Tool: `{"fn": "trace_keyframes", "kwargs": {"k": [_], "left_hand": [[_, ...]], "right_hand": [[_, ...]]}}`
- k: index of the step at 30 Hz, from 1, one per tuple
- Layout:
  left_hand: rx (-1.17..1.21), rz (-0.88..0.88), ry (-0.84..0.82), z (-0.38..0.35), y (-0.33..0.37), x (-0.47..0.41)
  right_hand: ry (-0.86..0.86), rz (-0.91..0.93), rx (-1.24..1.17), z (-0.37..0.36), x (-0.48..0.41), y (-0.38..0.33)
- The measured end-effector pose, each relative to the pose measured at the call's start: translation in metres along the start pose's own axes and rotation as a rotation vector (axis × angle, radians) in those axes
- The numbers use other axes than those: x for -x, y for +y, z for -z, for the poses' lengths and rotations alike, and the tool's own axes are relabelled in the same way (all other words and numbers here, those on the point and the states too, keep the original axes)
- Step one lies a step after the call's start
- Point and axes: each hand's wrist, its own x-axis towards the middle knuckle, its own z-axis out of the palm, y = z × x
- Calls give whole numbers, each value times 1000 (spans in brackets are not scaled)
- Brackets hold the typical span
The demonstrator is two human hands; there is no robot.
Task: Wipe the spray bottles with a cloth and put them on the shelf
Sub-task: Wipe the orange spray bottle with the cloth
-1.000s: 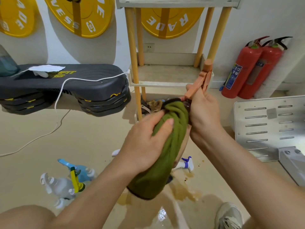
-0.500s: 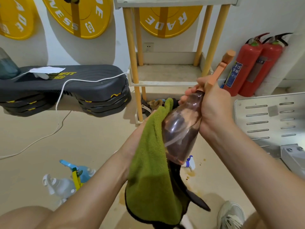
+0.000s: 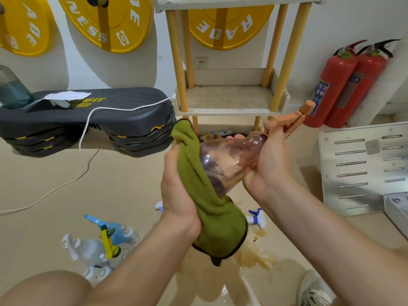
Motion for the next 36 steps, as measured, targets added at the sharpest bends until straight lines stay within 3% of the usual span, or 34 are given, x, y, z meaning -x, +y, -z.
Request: {"fn": "trace_keyframes", "kwargs": {"k": [4,7,9,11,14,17,21,25,28,31,34,36], "left_hand": [[-119,-59,97,5,4,-2],[-317,-144,33,3,18,-3],[-703,-326,-52,0,27,-1],[-1089,-509,-117,3,36,-4],[-1474,-653,-141,4,44,-5],[-1793,-817,-229,8,38,-5],[-1788,-863,-275,8,41,-3],[-1444,-595,-281,-1,52,5],[-1228,-452,-219,-2,57,5],[-1385,-360,-196,3,61,1],[-1724,-393,-229,3,63,6],[-1788,-412,-234,4,64,7]], "right_hand": [[0,-89,-27,6,0,0],[-44,-150,60,4,-4,-11],[-95,-107,186,-2,-1,-26],[-178,22,462,-5,5,-39],[-320,196,828,-4,14,-43],[-455,125,941,0,18,-36],[-593,48,1060,6,15,-26],[-622,10,1048,7,16,-28],[-553,116,1044,7,16,-26],[-465,220,990,5,13,-26],[-406,340,1049,6,8,-26],[-346,408,1117,8,5,-25]]}}
